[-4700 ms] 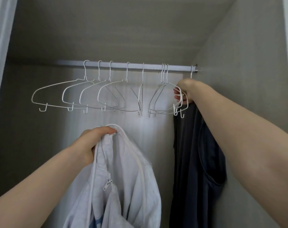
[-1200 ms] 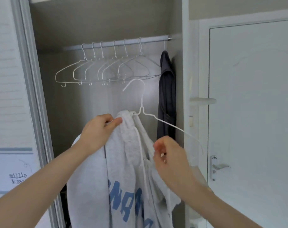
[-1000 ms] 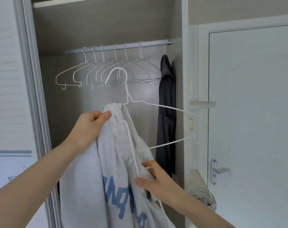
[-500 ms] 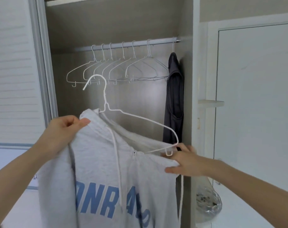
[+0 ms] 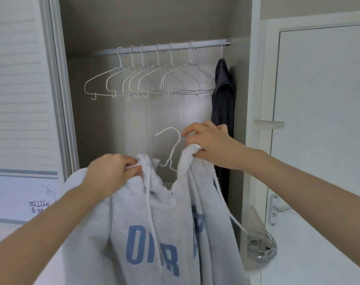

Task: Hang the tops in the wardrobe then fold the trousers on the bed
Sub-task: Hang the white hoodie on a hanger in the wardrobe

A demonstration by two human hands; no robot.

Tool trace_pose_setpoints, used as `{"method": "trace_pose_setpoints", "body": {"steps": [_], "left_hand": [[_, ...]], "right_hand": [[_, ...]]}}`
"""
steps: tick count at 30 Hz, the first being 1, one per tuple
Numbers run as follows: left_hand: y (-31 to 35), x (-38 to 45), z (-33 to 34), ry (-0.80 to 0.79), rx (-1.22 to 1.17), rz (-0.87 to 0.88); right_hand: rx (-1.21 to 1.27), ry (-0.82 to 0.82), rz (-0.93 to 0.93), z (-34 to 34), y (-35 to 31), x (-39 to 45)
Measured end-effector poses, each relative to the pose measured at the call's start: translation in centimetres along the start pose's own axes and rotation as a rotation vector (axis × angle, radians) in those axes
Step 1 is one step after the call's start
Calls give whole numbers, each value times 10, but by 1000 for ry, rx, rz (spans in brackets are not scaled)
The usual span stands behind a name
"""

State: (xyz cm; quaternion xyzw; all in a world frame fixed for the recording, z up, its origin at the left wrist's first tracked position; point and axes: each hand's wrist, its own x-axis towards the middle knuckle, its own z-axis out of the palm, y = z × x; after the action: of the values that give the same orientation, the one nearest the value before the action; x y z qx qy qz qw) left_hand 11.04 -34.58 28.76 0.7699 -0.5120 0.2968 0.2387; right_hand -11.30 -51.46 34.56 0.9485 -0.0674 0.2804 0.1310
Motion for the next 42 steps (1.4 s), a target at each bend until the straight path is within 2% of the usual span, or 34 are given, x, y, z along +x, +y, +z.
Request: {"method": "trace_pose_setpoints", "body": {"steps": [3,4,6,8,9,10,11,13,16,18,21,23,26,27,29,31,32,33,35,36,37,39,42], "left_hand": [[11,-1,8,78,-42,-75],[9,0,7,97,-150,-138],[1,2,3,142,-431,-257],[-8,2,-2,199,-650,-317],[-11,3,-4,221,-707,-326],[-13,3,-6,230,-729,-325],[-13,5,-7,228,-728,-316],[-13,9,-10,207,-717,-297],[-19,13,-14,182,-686,-257],[-23,14,-18,169,-637,-198],[-27,16,-22,112,-470,-101],[-29,17,-22,56,-371,-73],[-27,13,-18,-33,-141,42],[-23,12,-14,-40,-128,66],[-14,12,-5,-22,-252,26],[-6,16,4,13,-379,-45],[-2,17,8,22,-404,-74],[0,17,11,27,-430,-97],[-3,15,16,50,-520,-141],[-5,14,17,63,-569,-160],[-9,13,18,76,-610,-171],[-14,13,22,98,-665,-175],[-21,18,24,95,-698,-113]], "right_hand": [[270,58,18,1,-21,9],[268,84,71,2,-24,7],[135,69,334,5,-15,-1],[13,-134,628,5,-2,-10],[28,-264,691,7,5,-14],[87,-369,707,11,12,-16],[160,-405,706,14,18,-18],[266,-380,733,17,27,-21],[496,-276,904,17,47,-21],[388,-259,844,17,54,-18],[58,-207,582,18,53,-12],[-37,-136,455,16,51,-9],[-171,-10,367,13,44,1],[-173,42,349,11,39,6],[-161,133,340,13,23,20],[-225,186,433,18,7,34],[-281,134,496,20,3,38],[-290,7,528,22,1,41],[57,-315,539,29,3,38],[247,-426,556,32,8,35],[418,-450,577,35,13,28],[605,-323,619,47,21,16],[737,-86,687,65,27,11]]}}
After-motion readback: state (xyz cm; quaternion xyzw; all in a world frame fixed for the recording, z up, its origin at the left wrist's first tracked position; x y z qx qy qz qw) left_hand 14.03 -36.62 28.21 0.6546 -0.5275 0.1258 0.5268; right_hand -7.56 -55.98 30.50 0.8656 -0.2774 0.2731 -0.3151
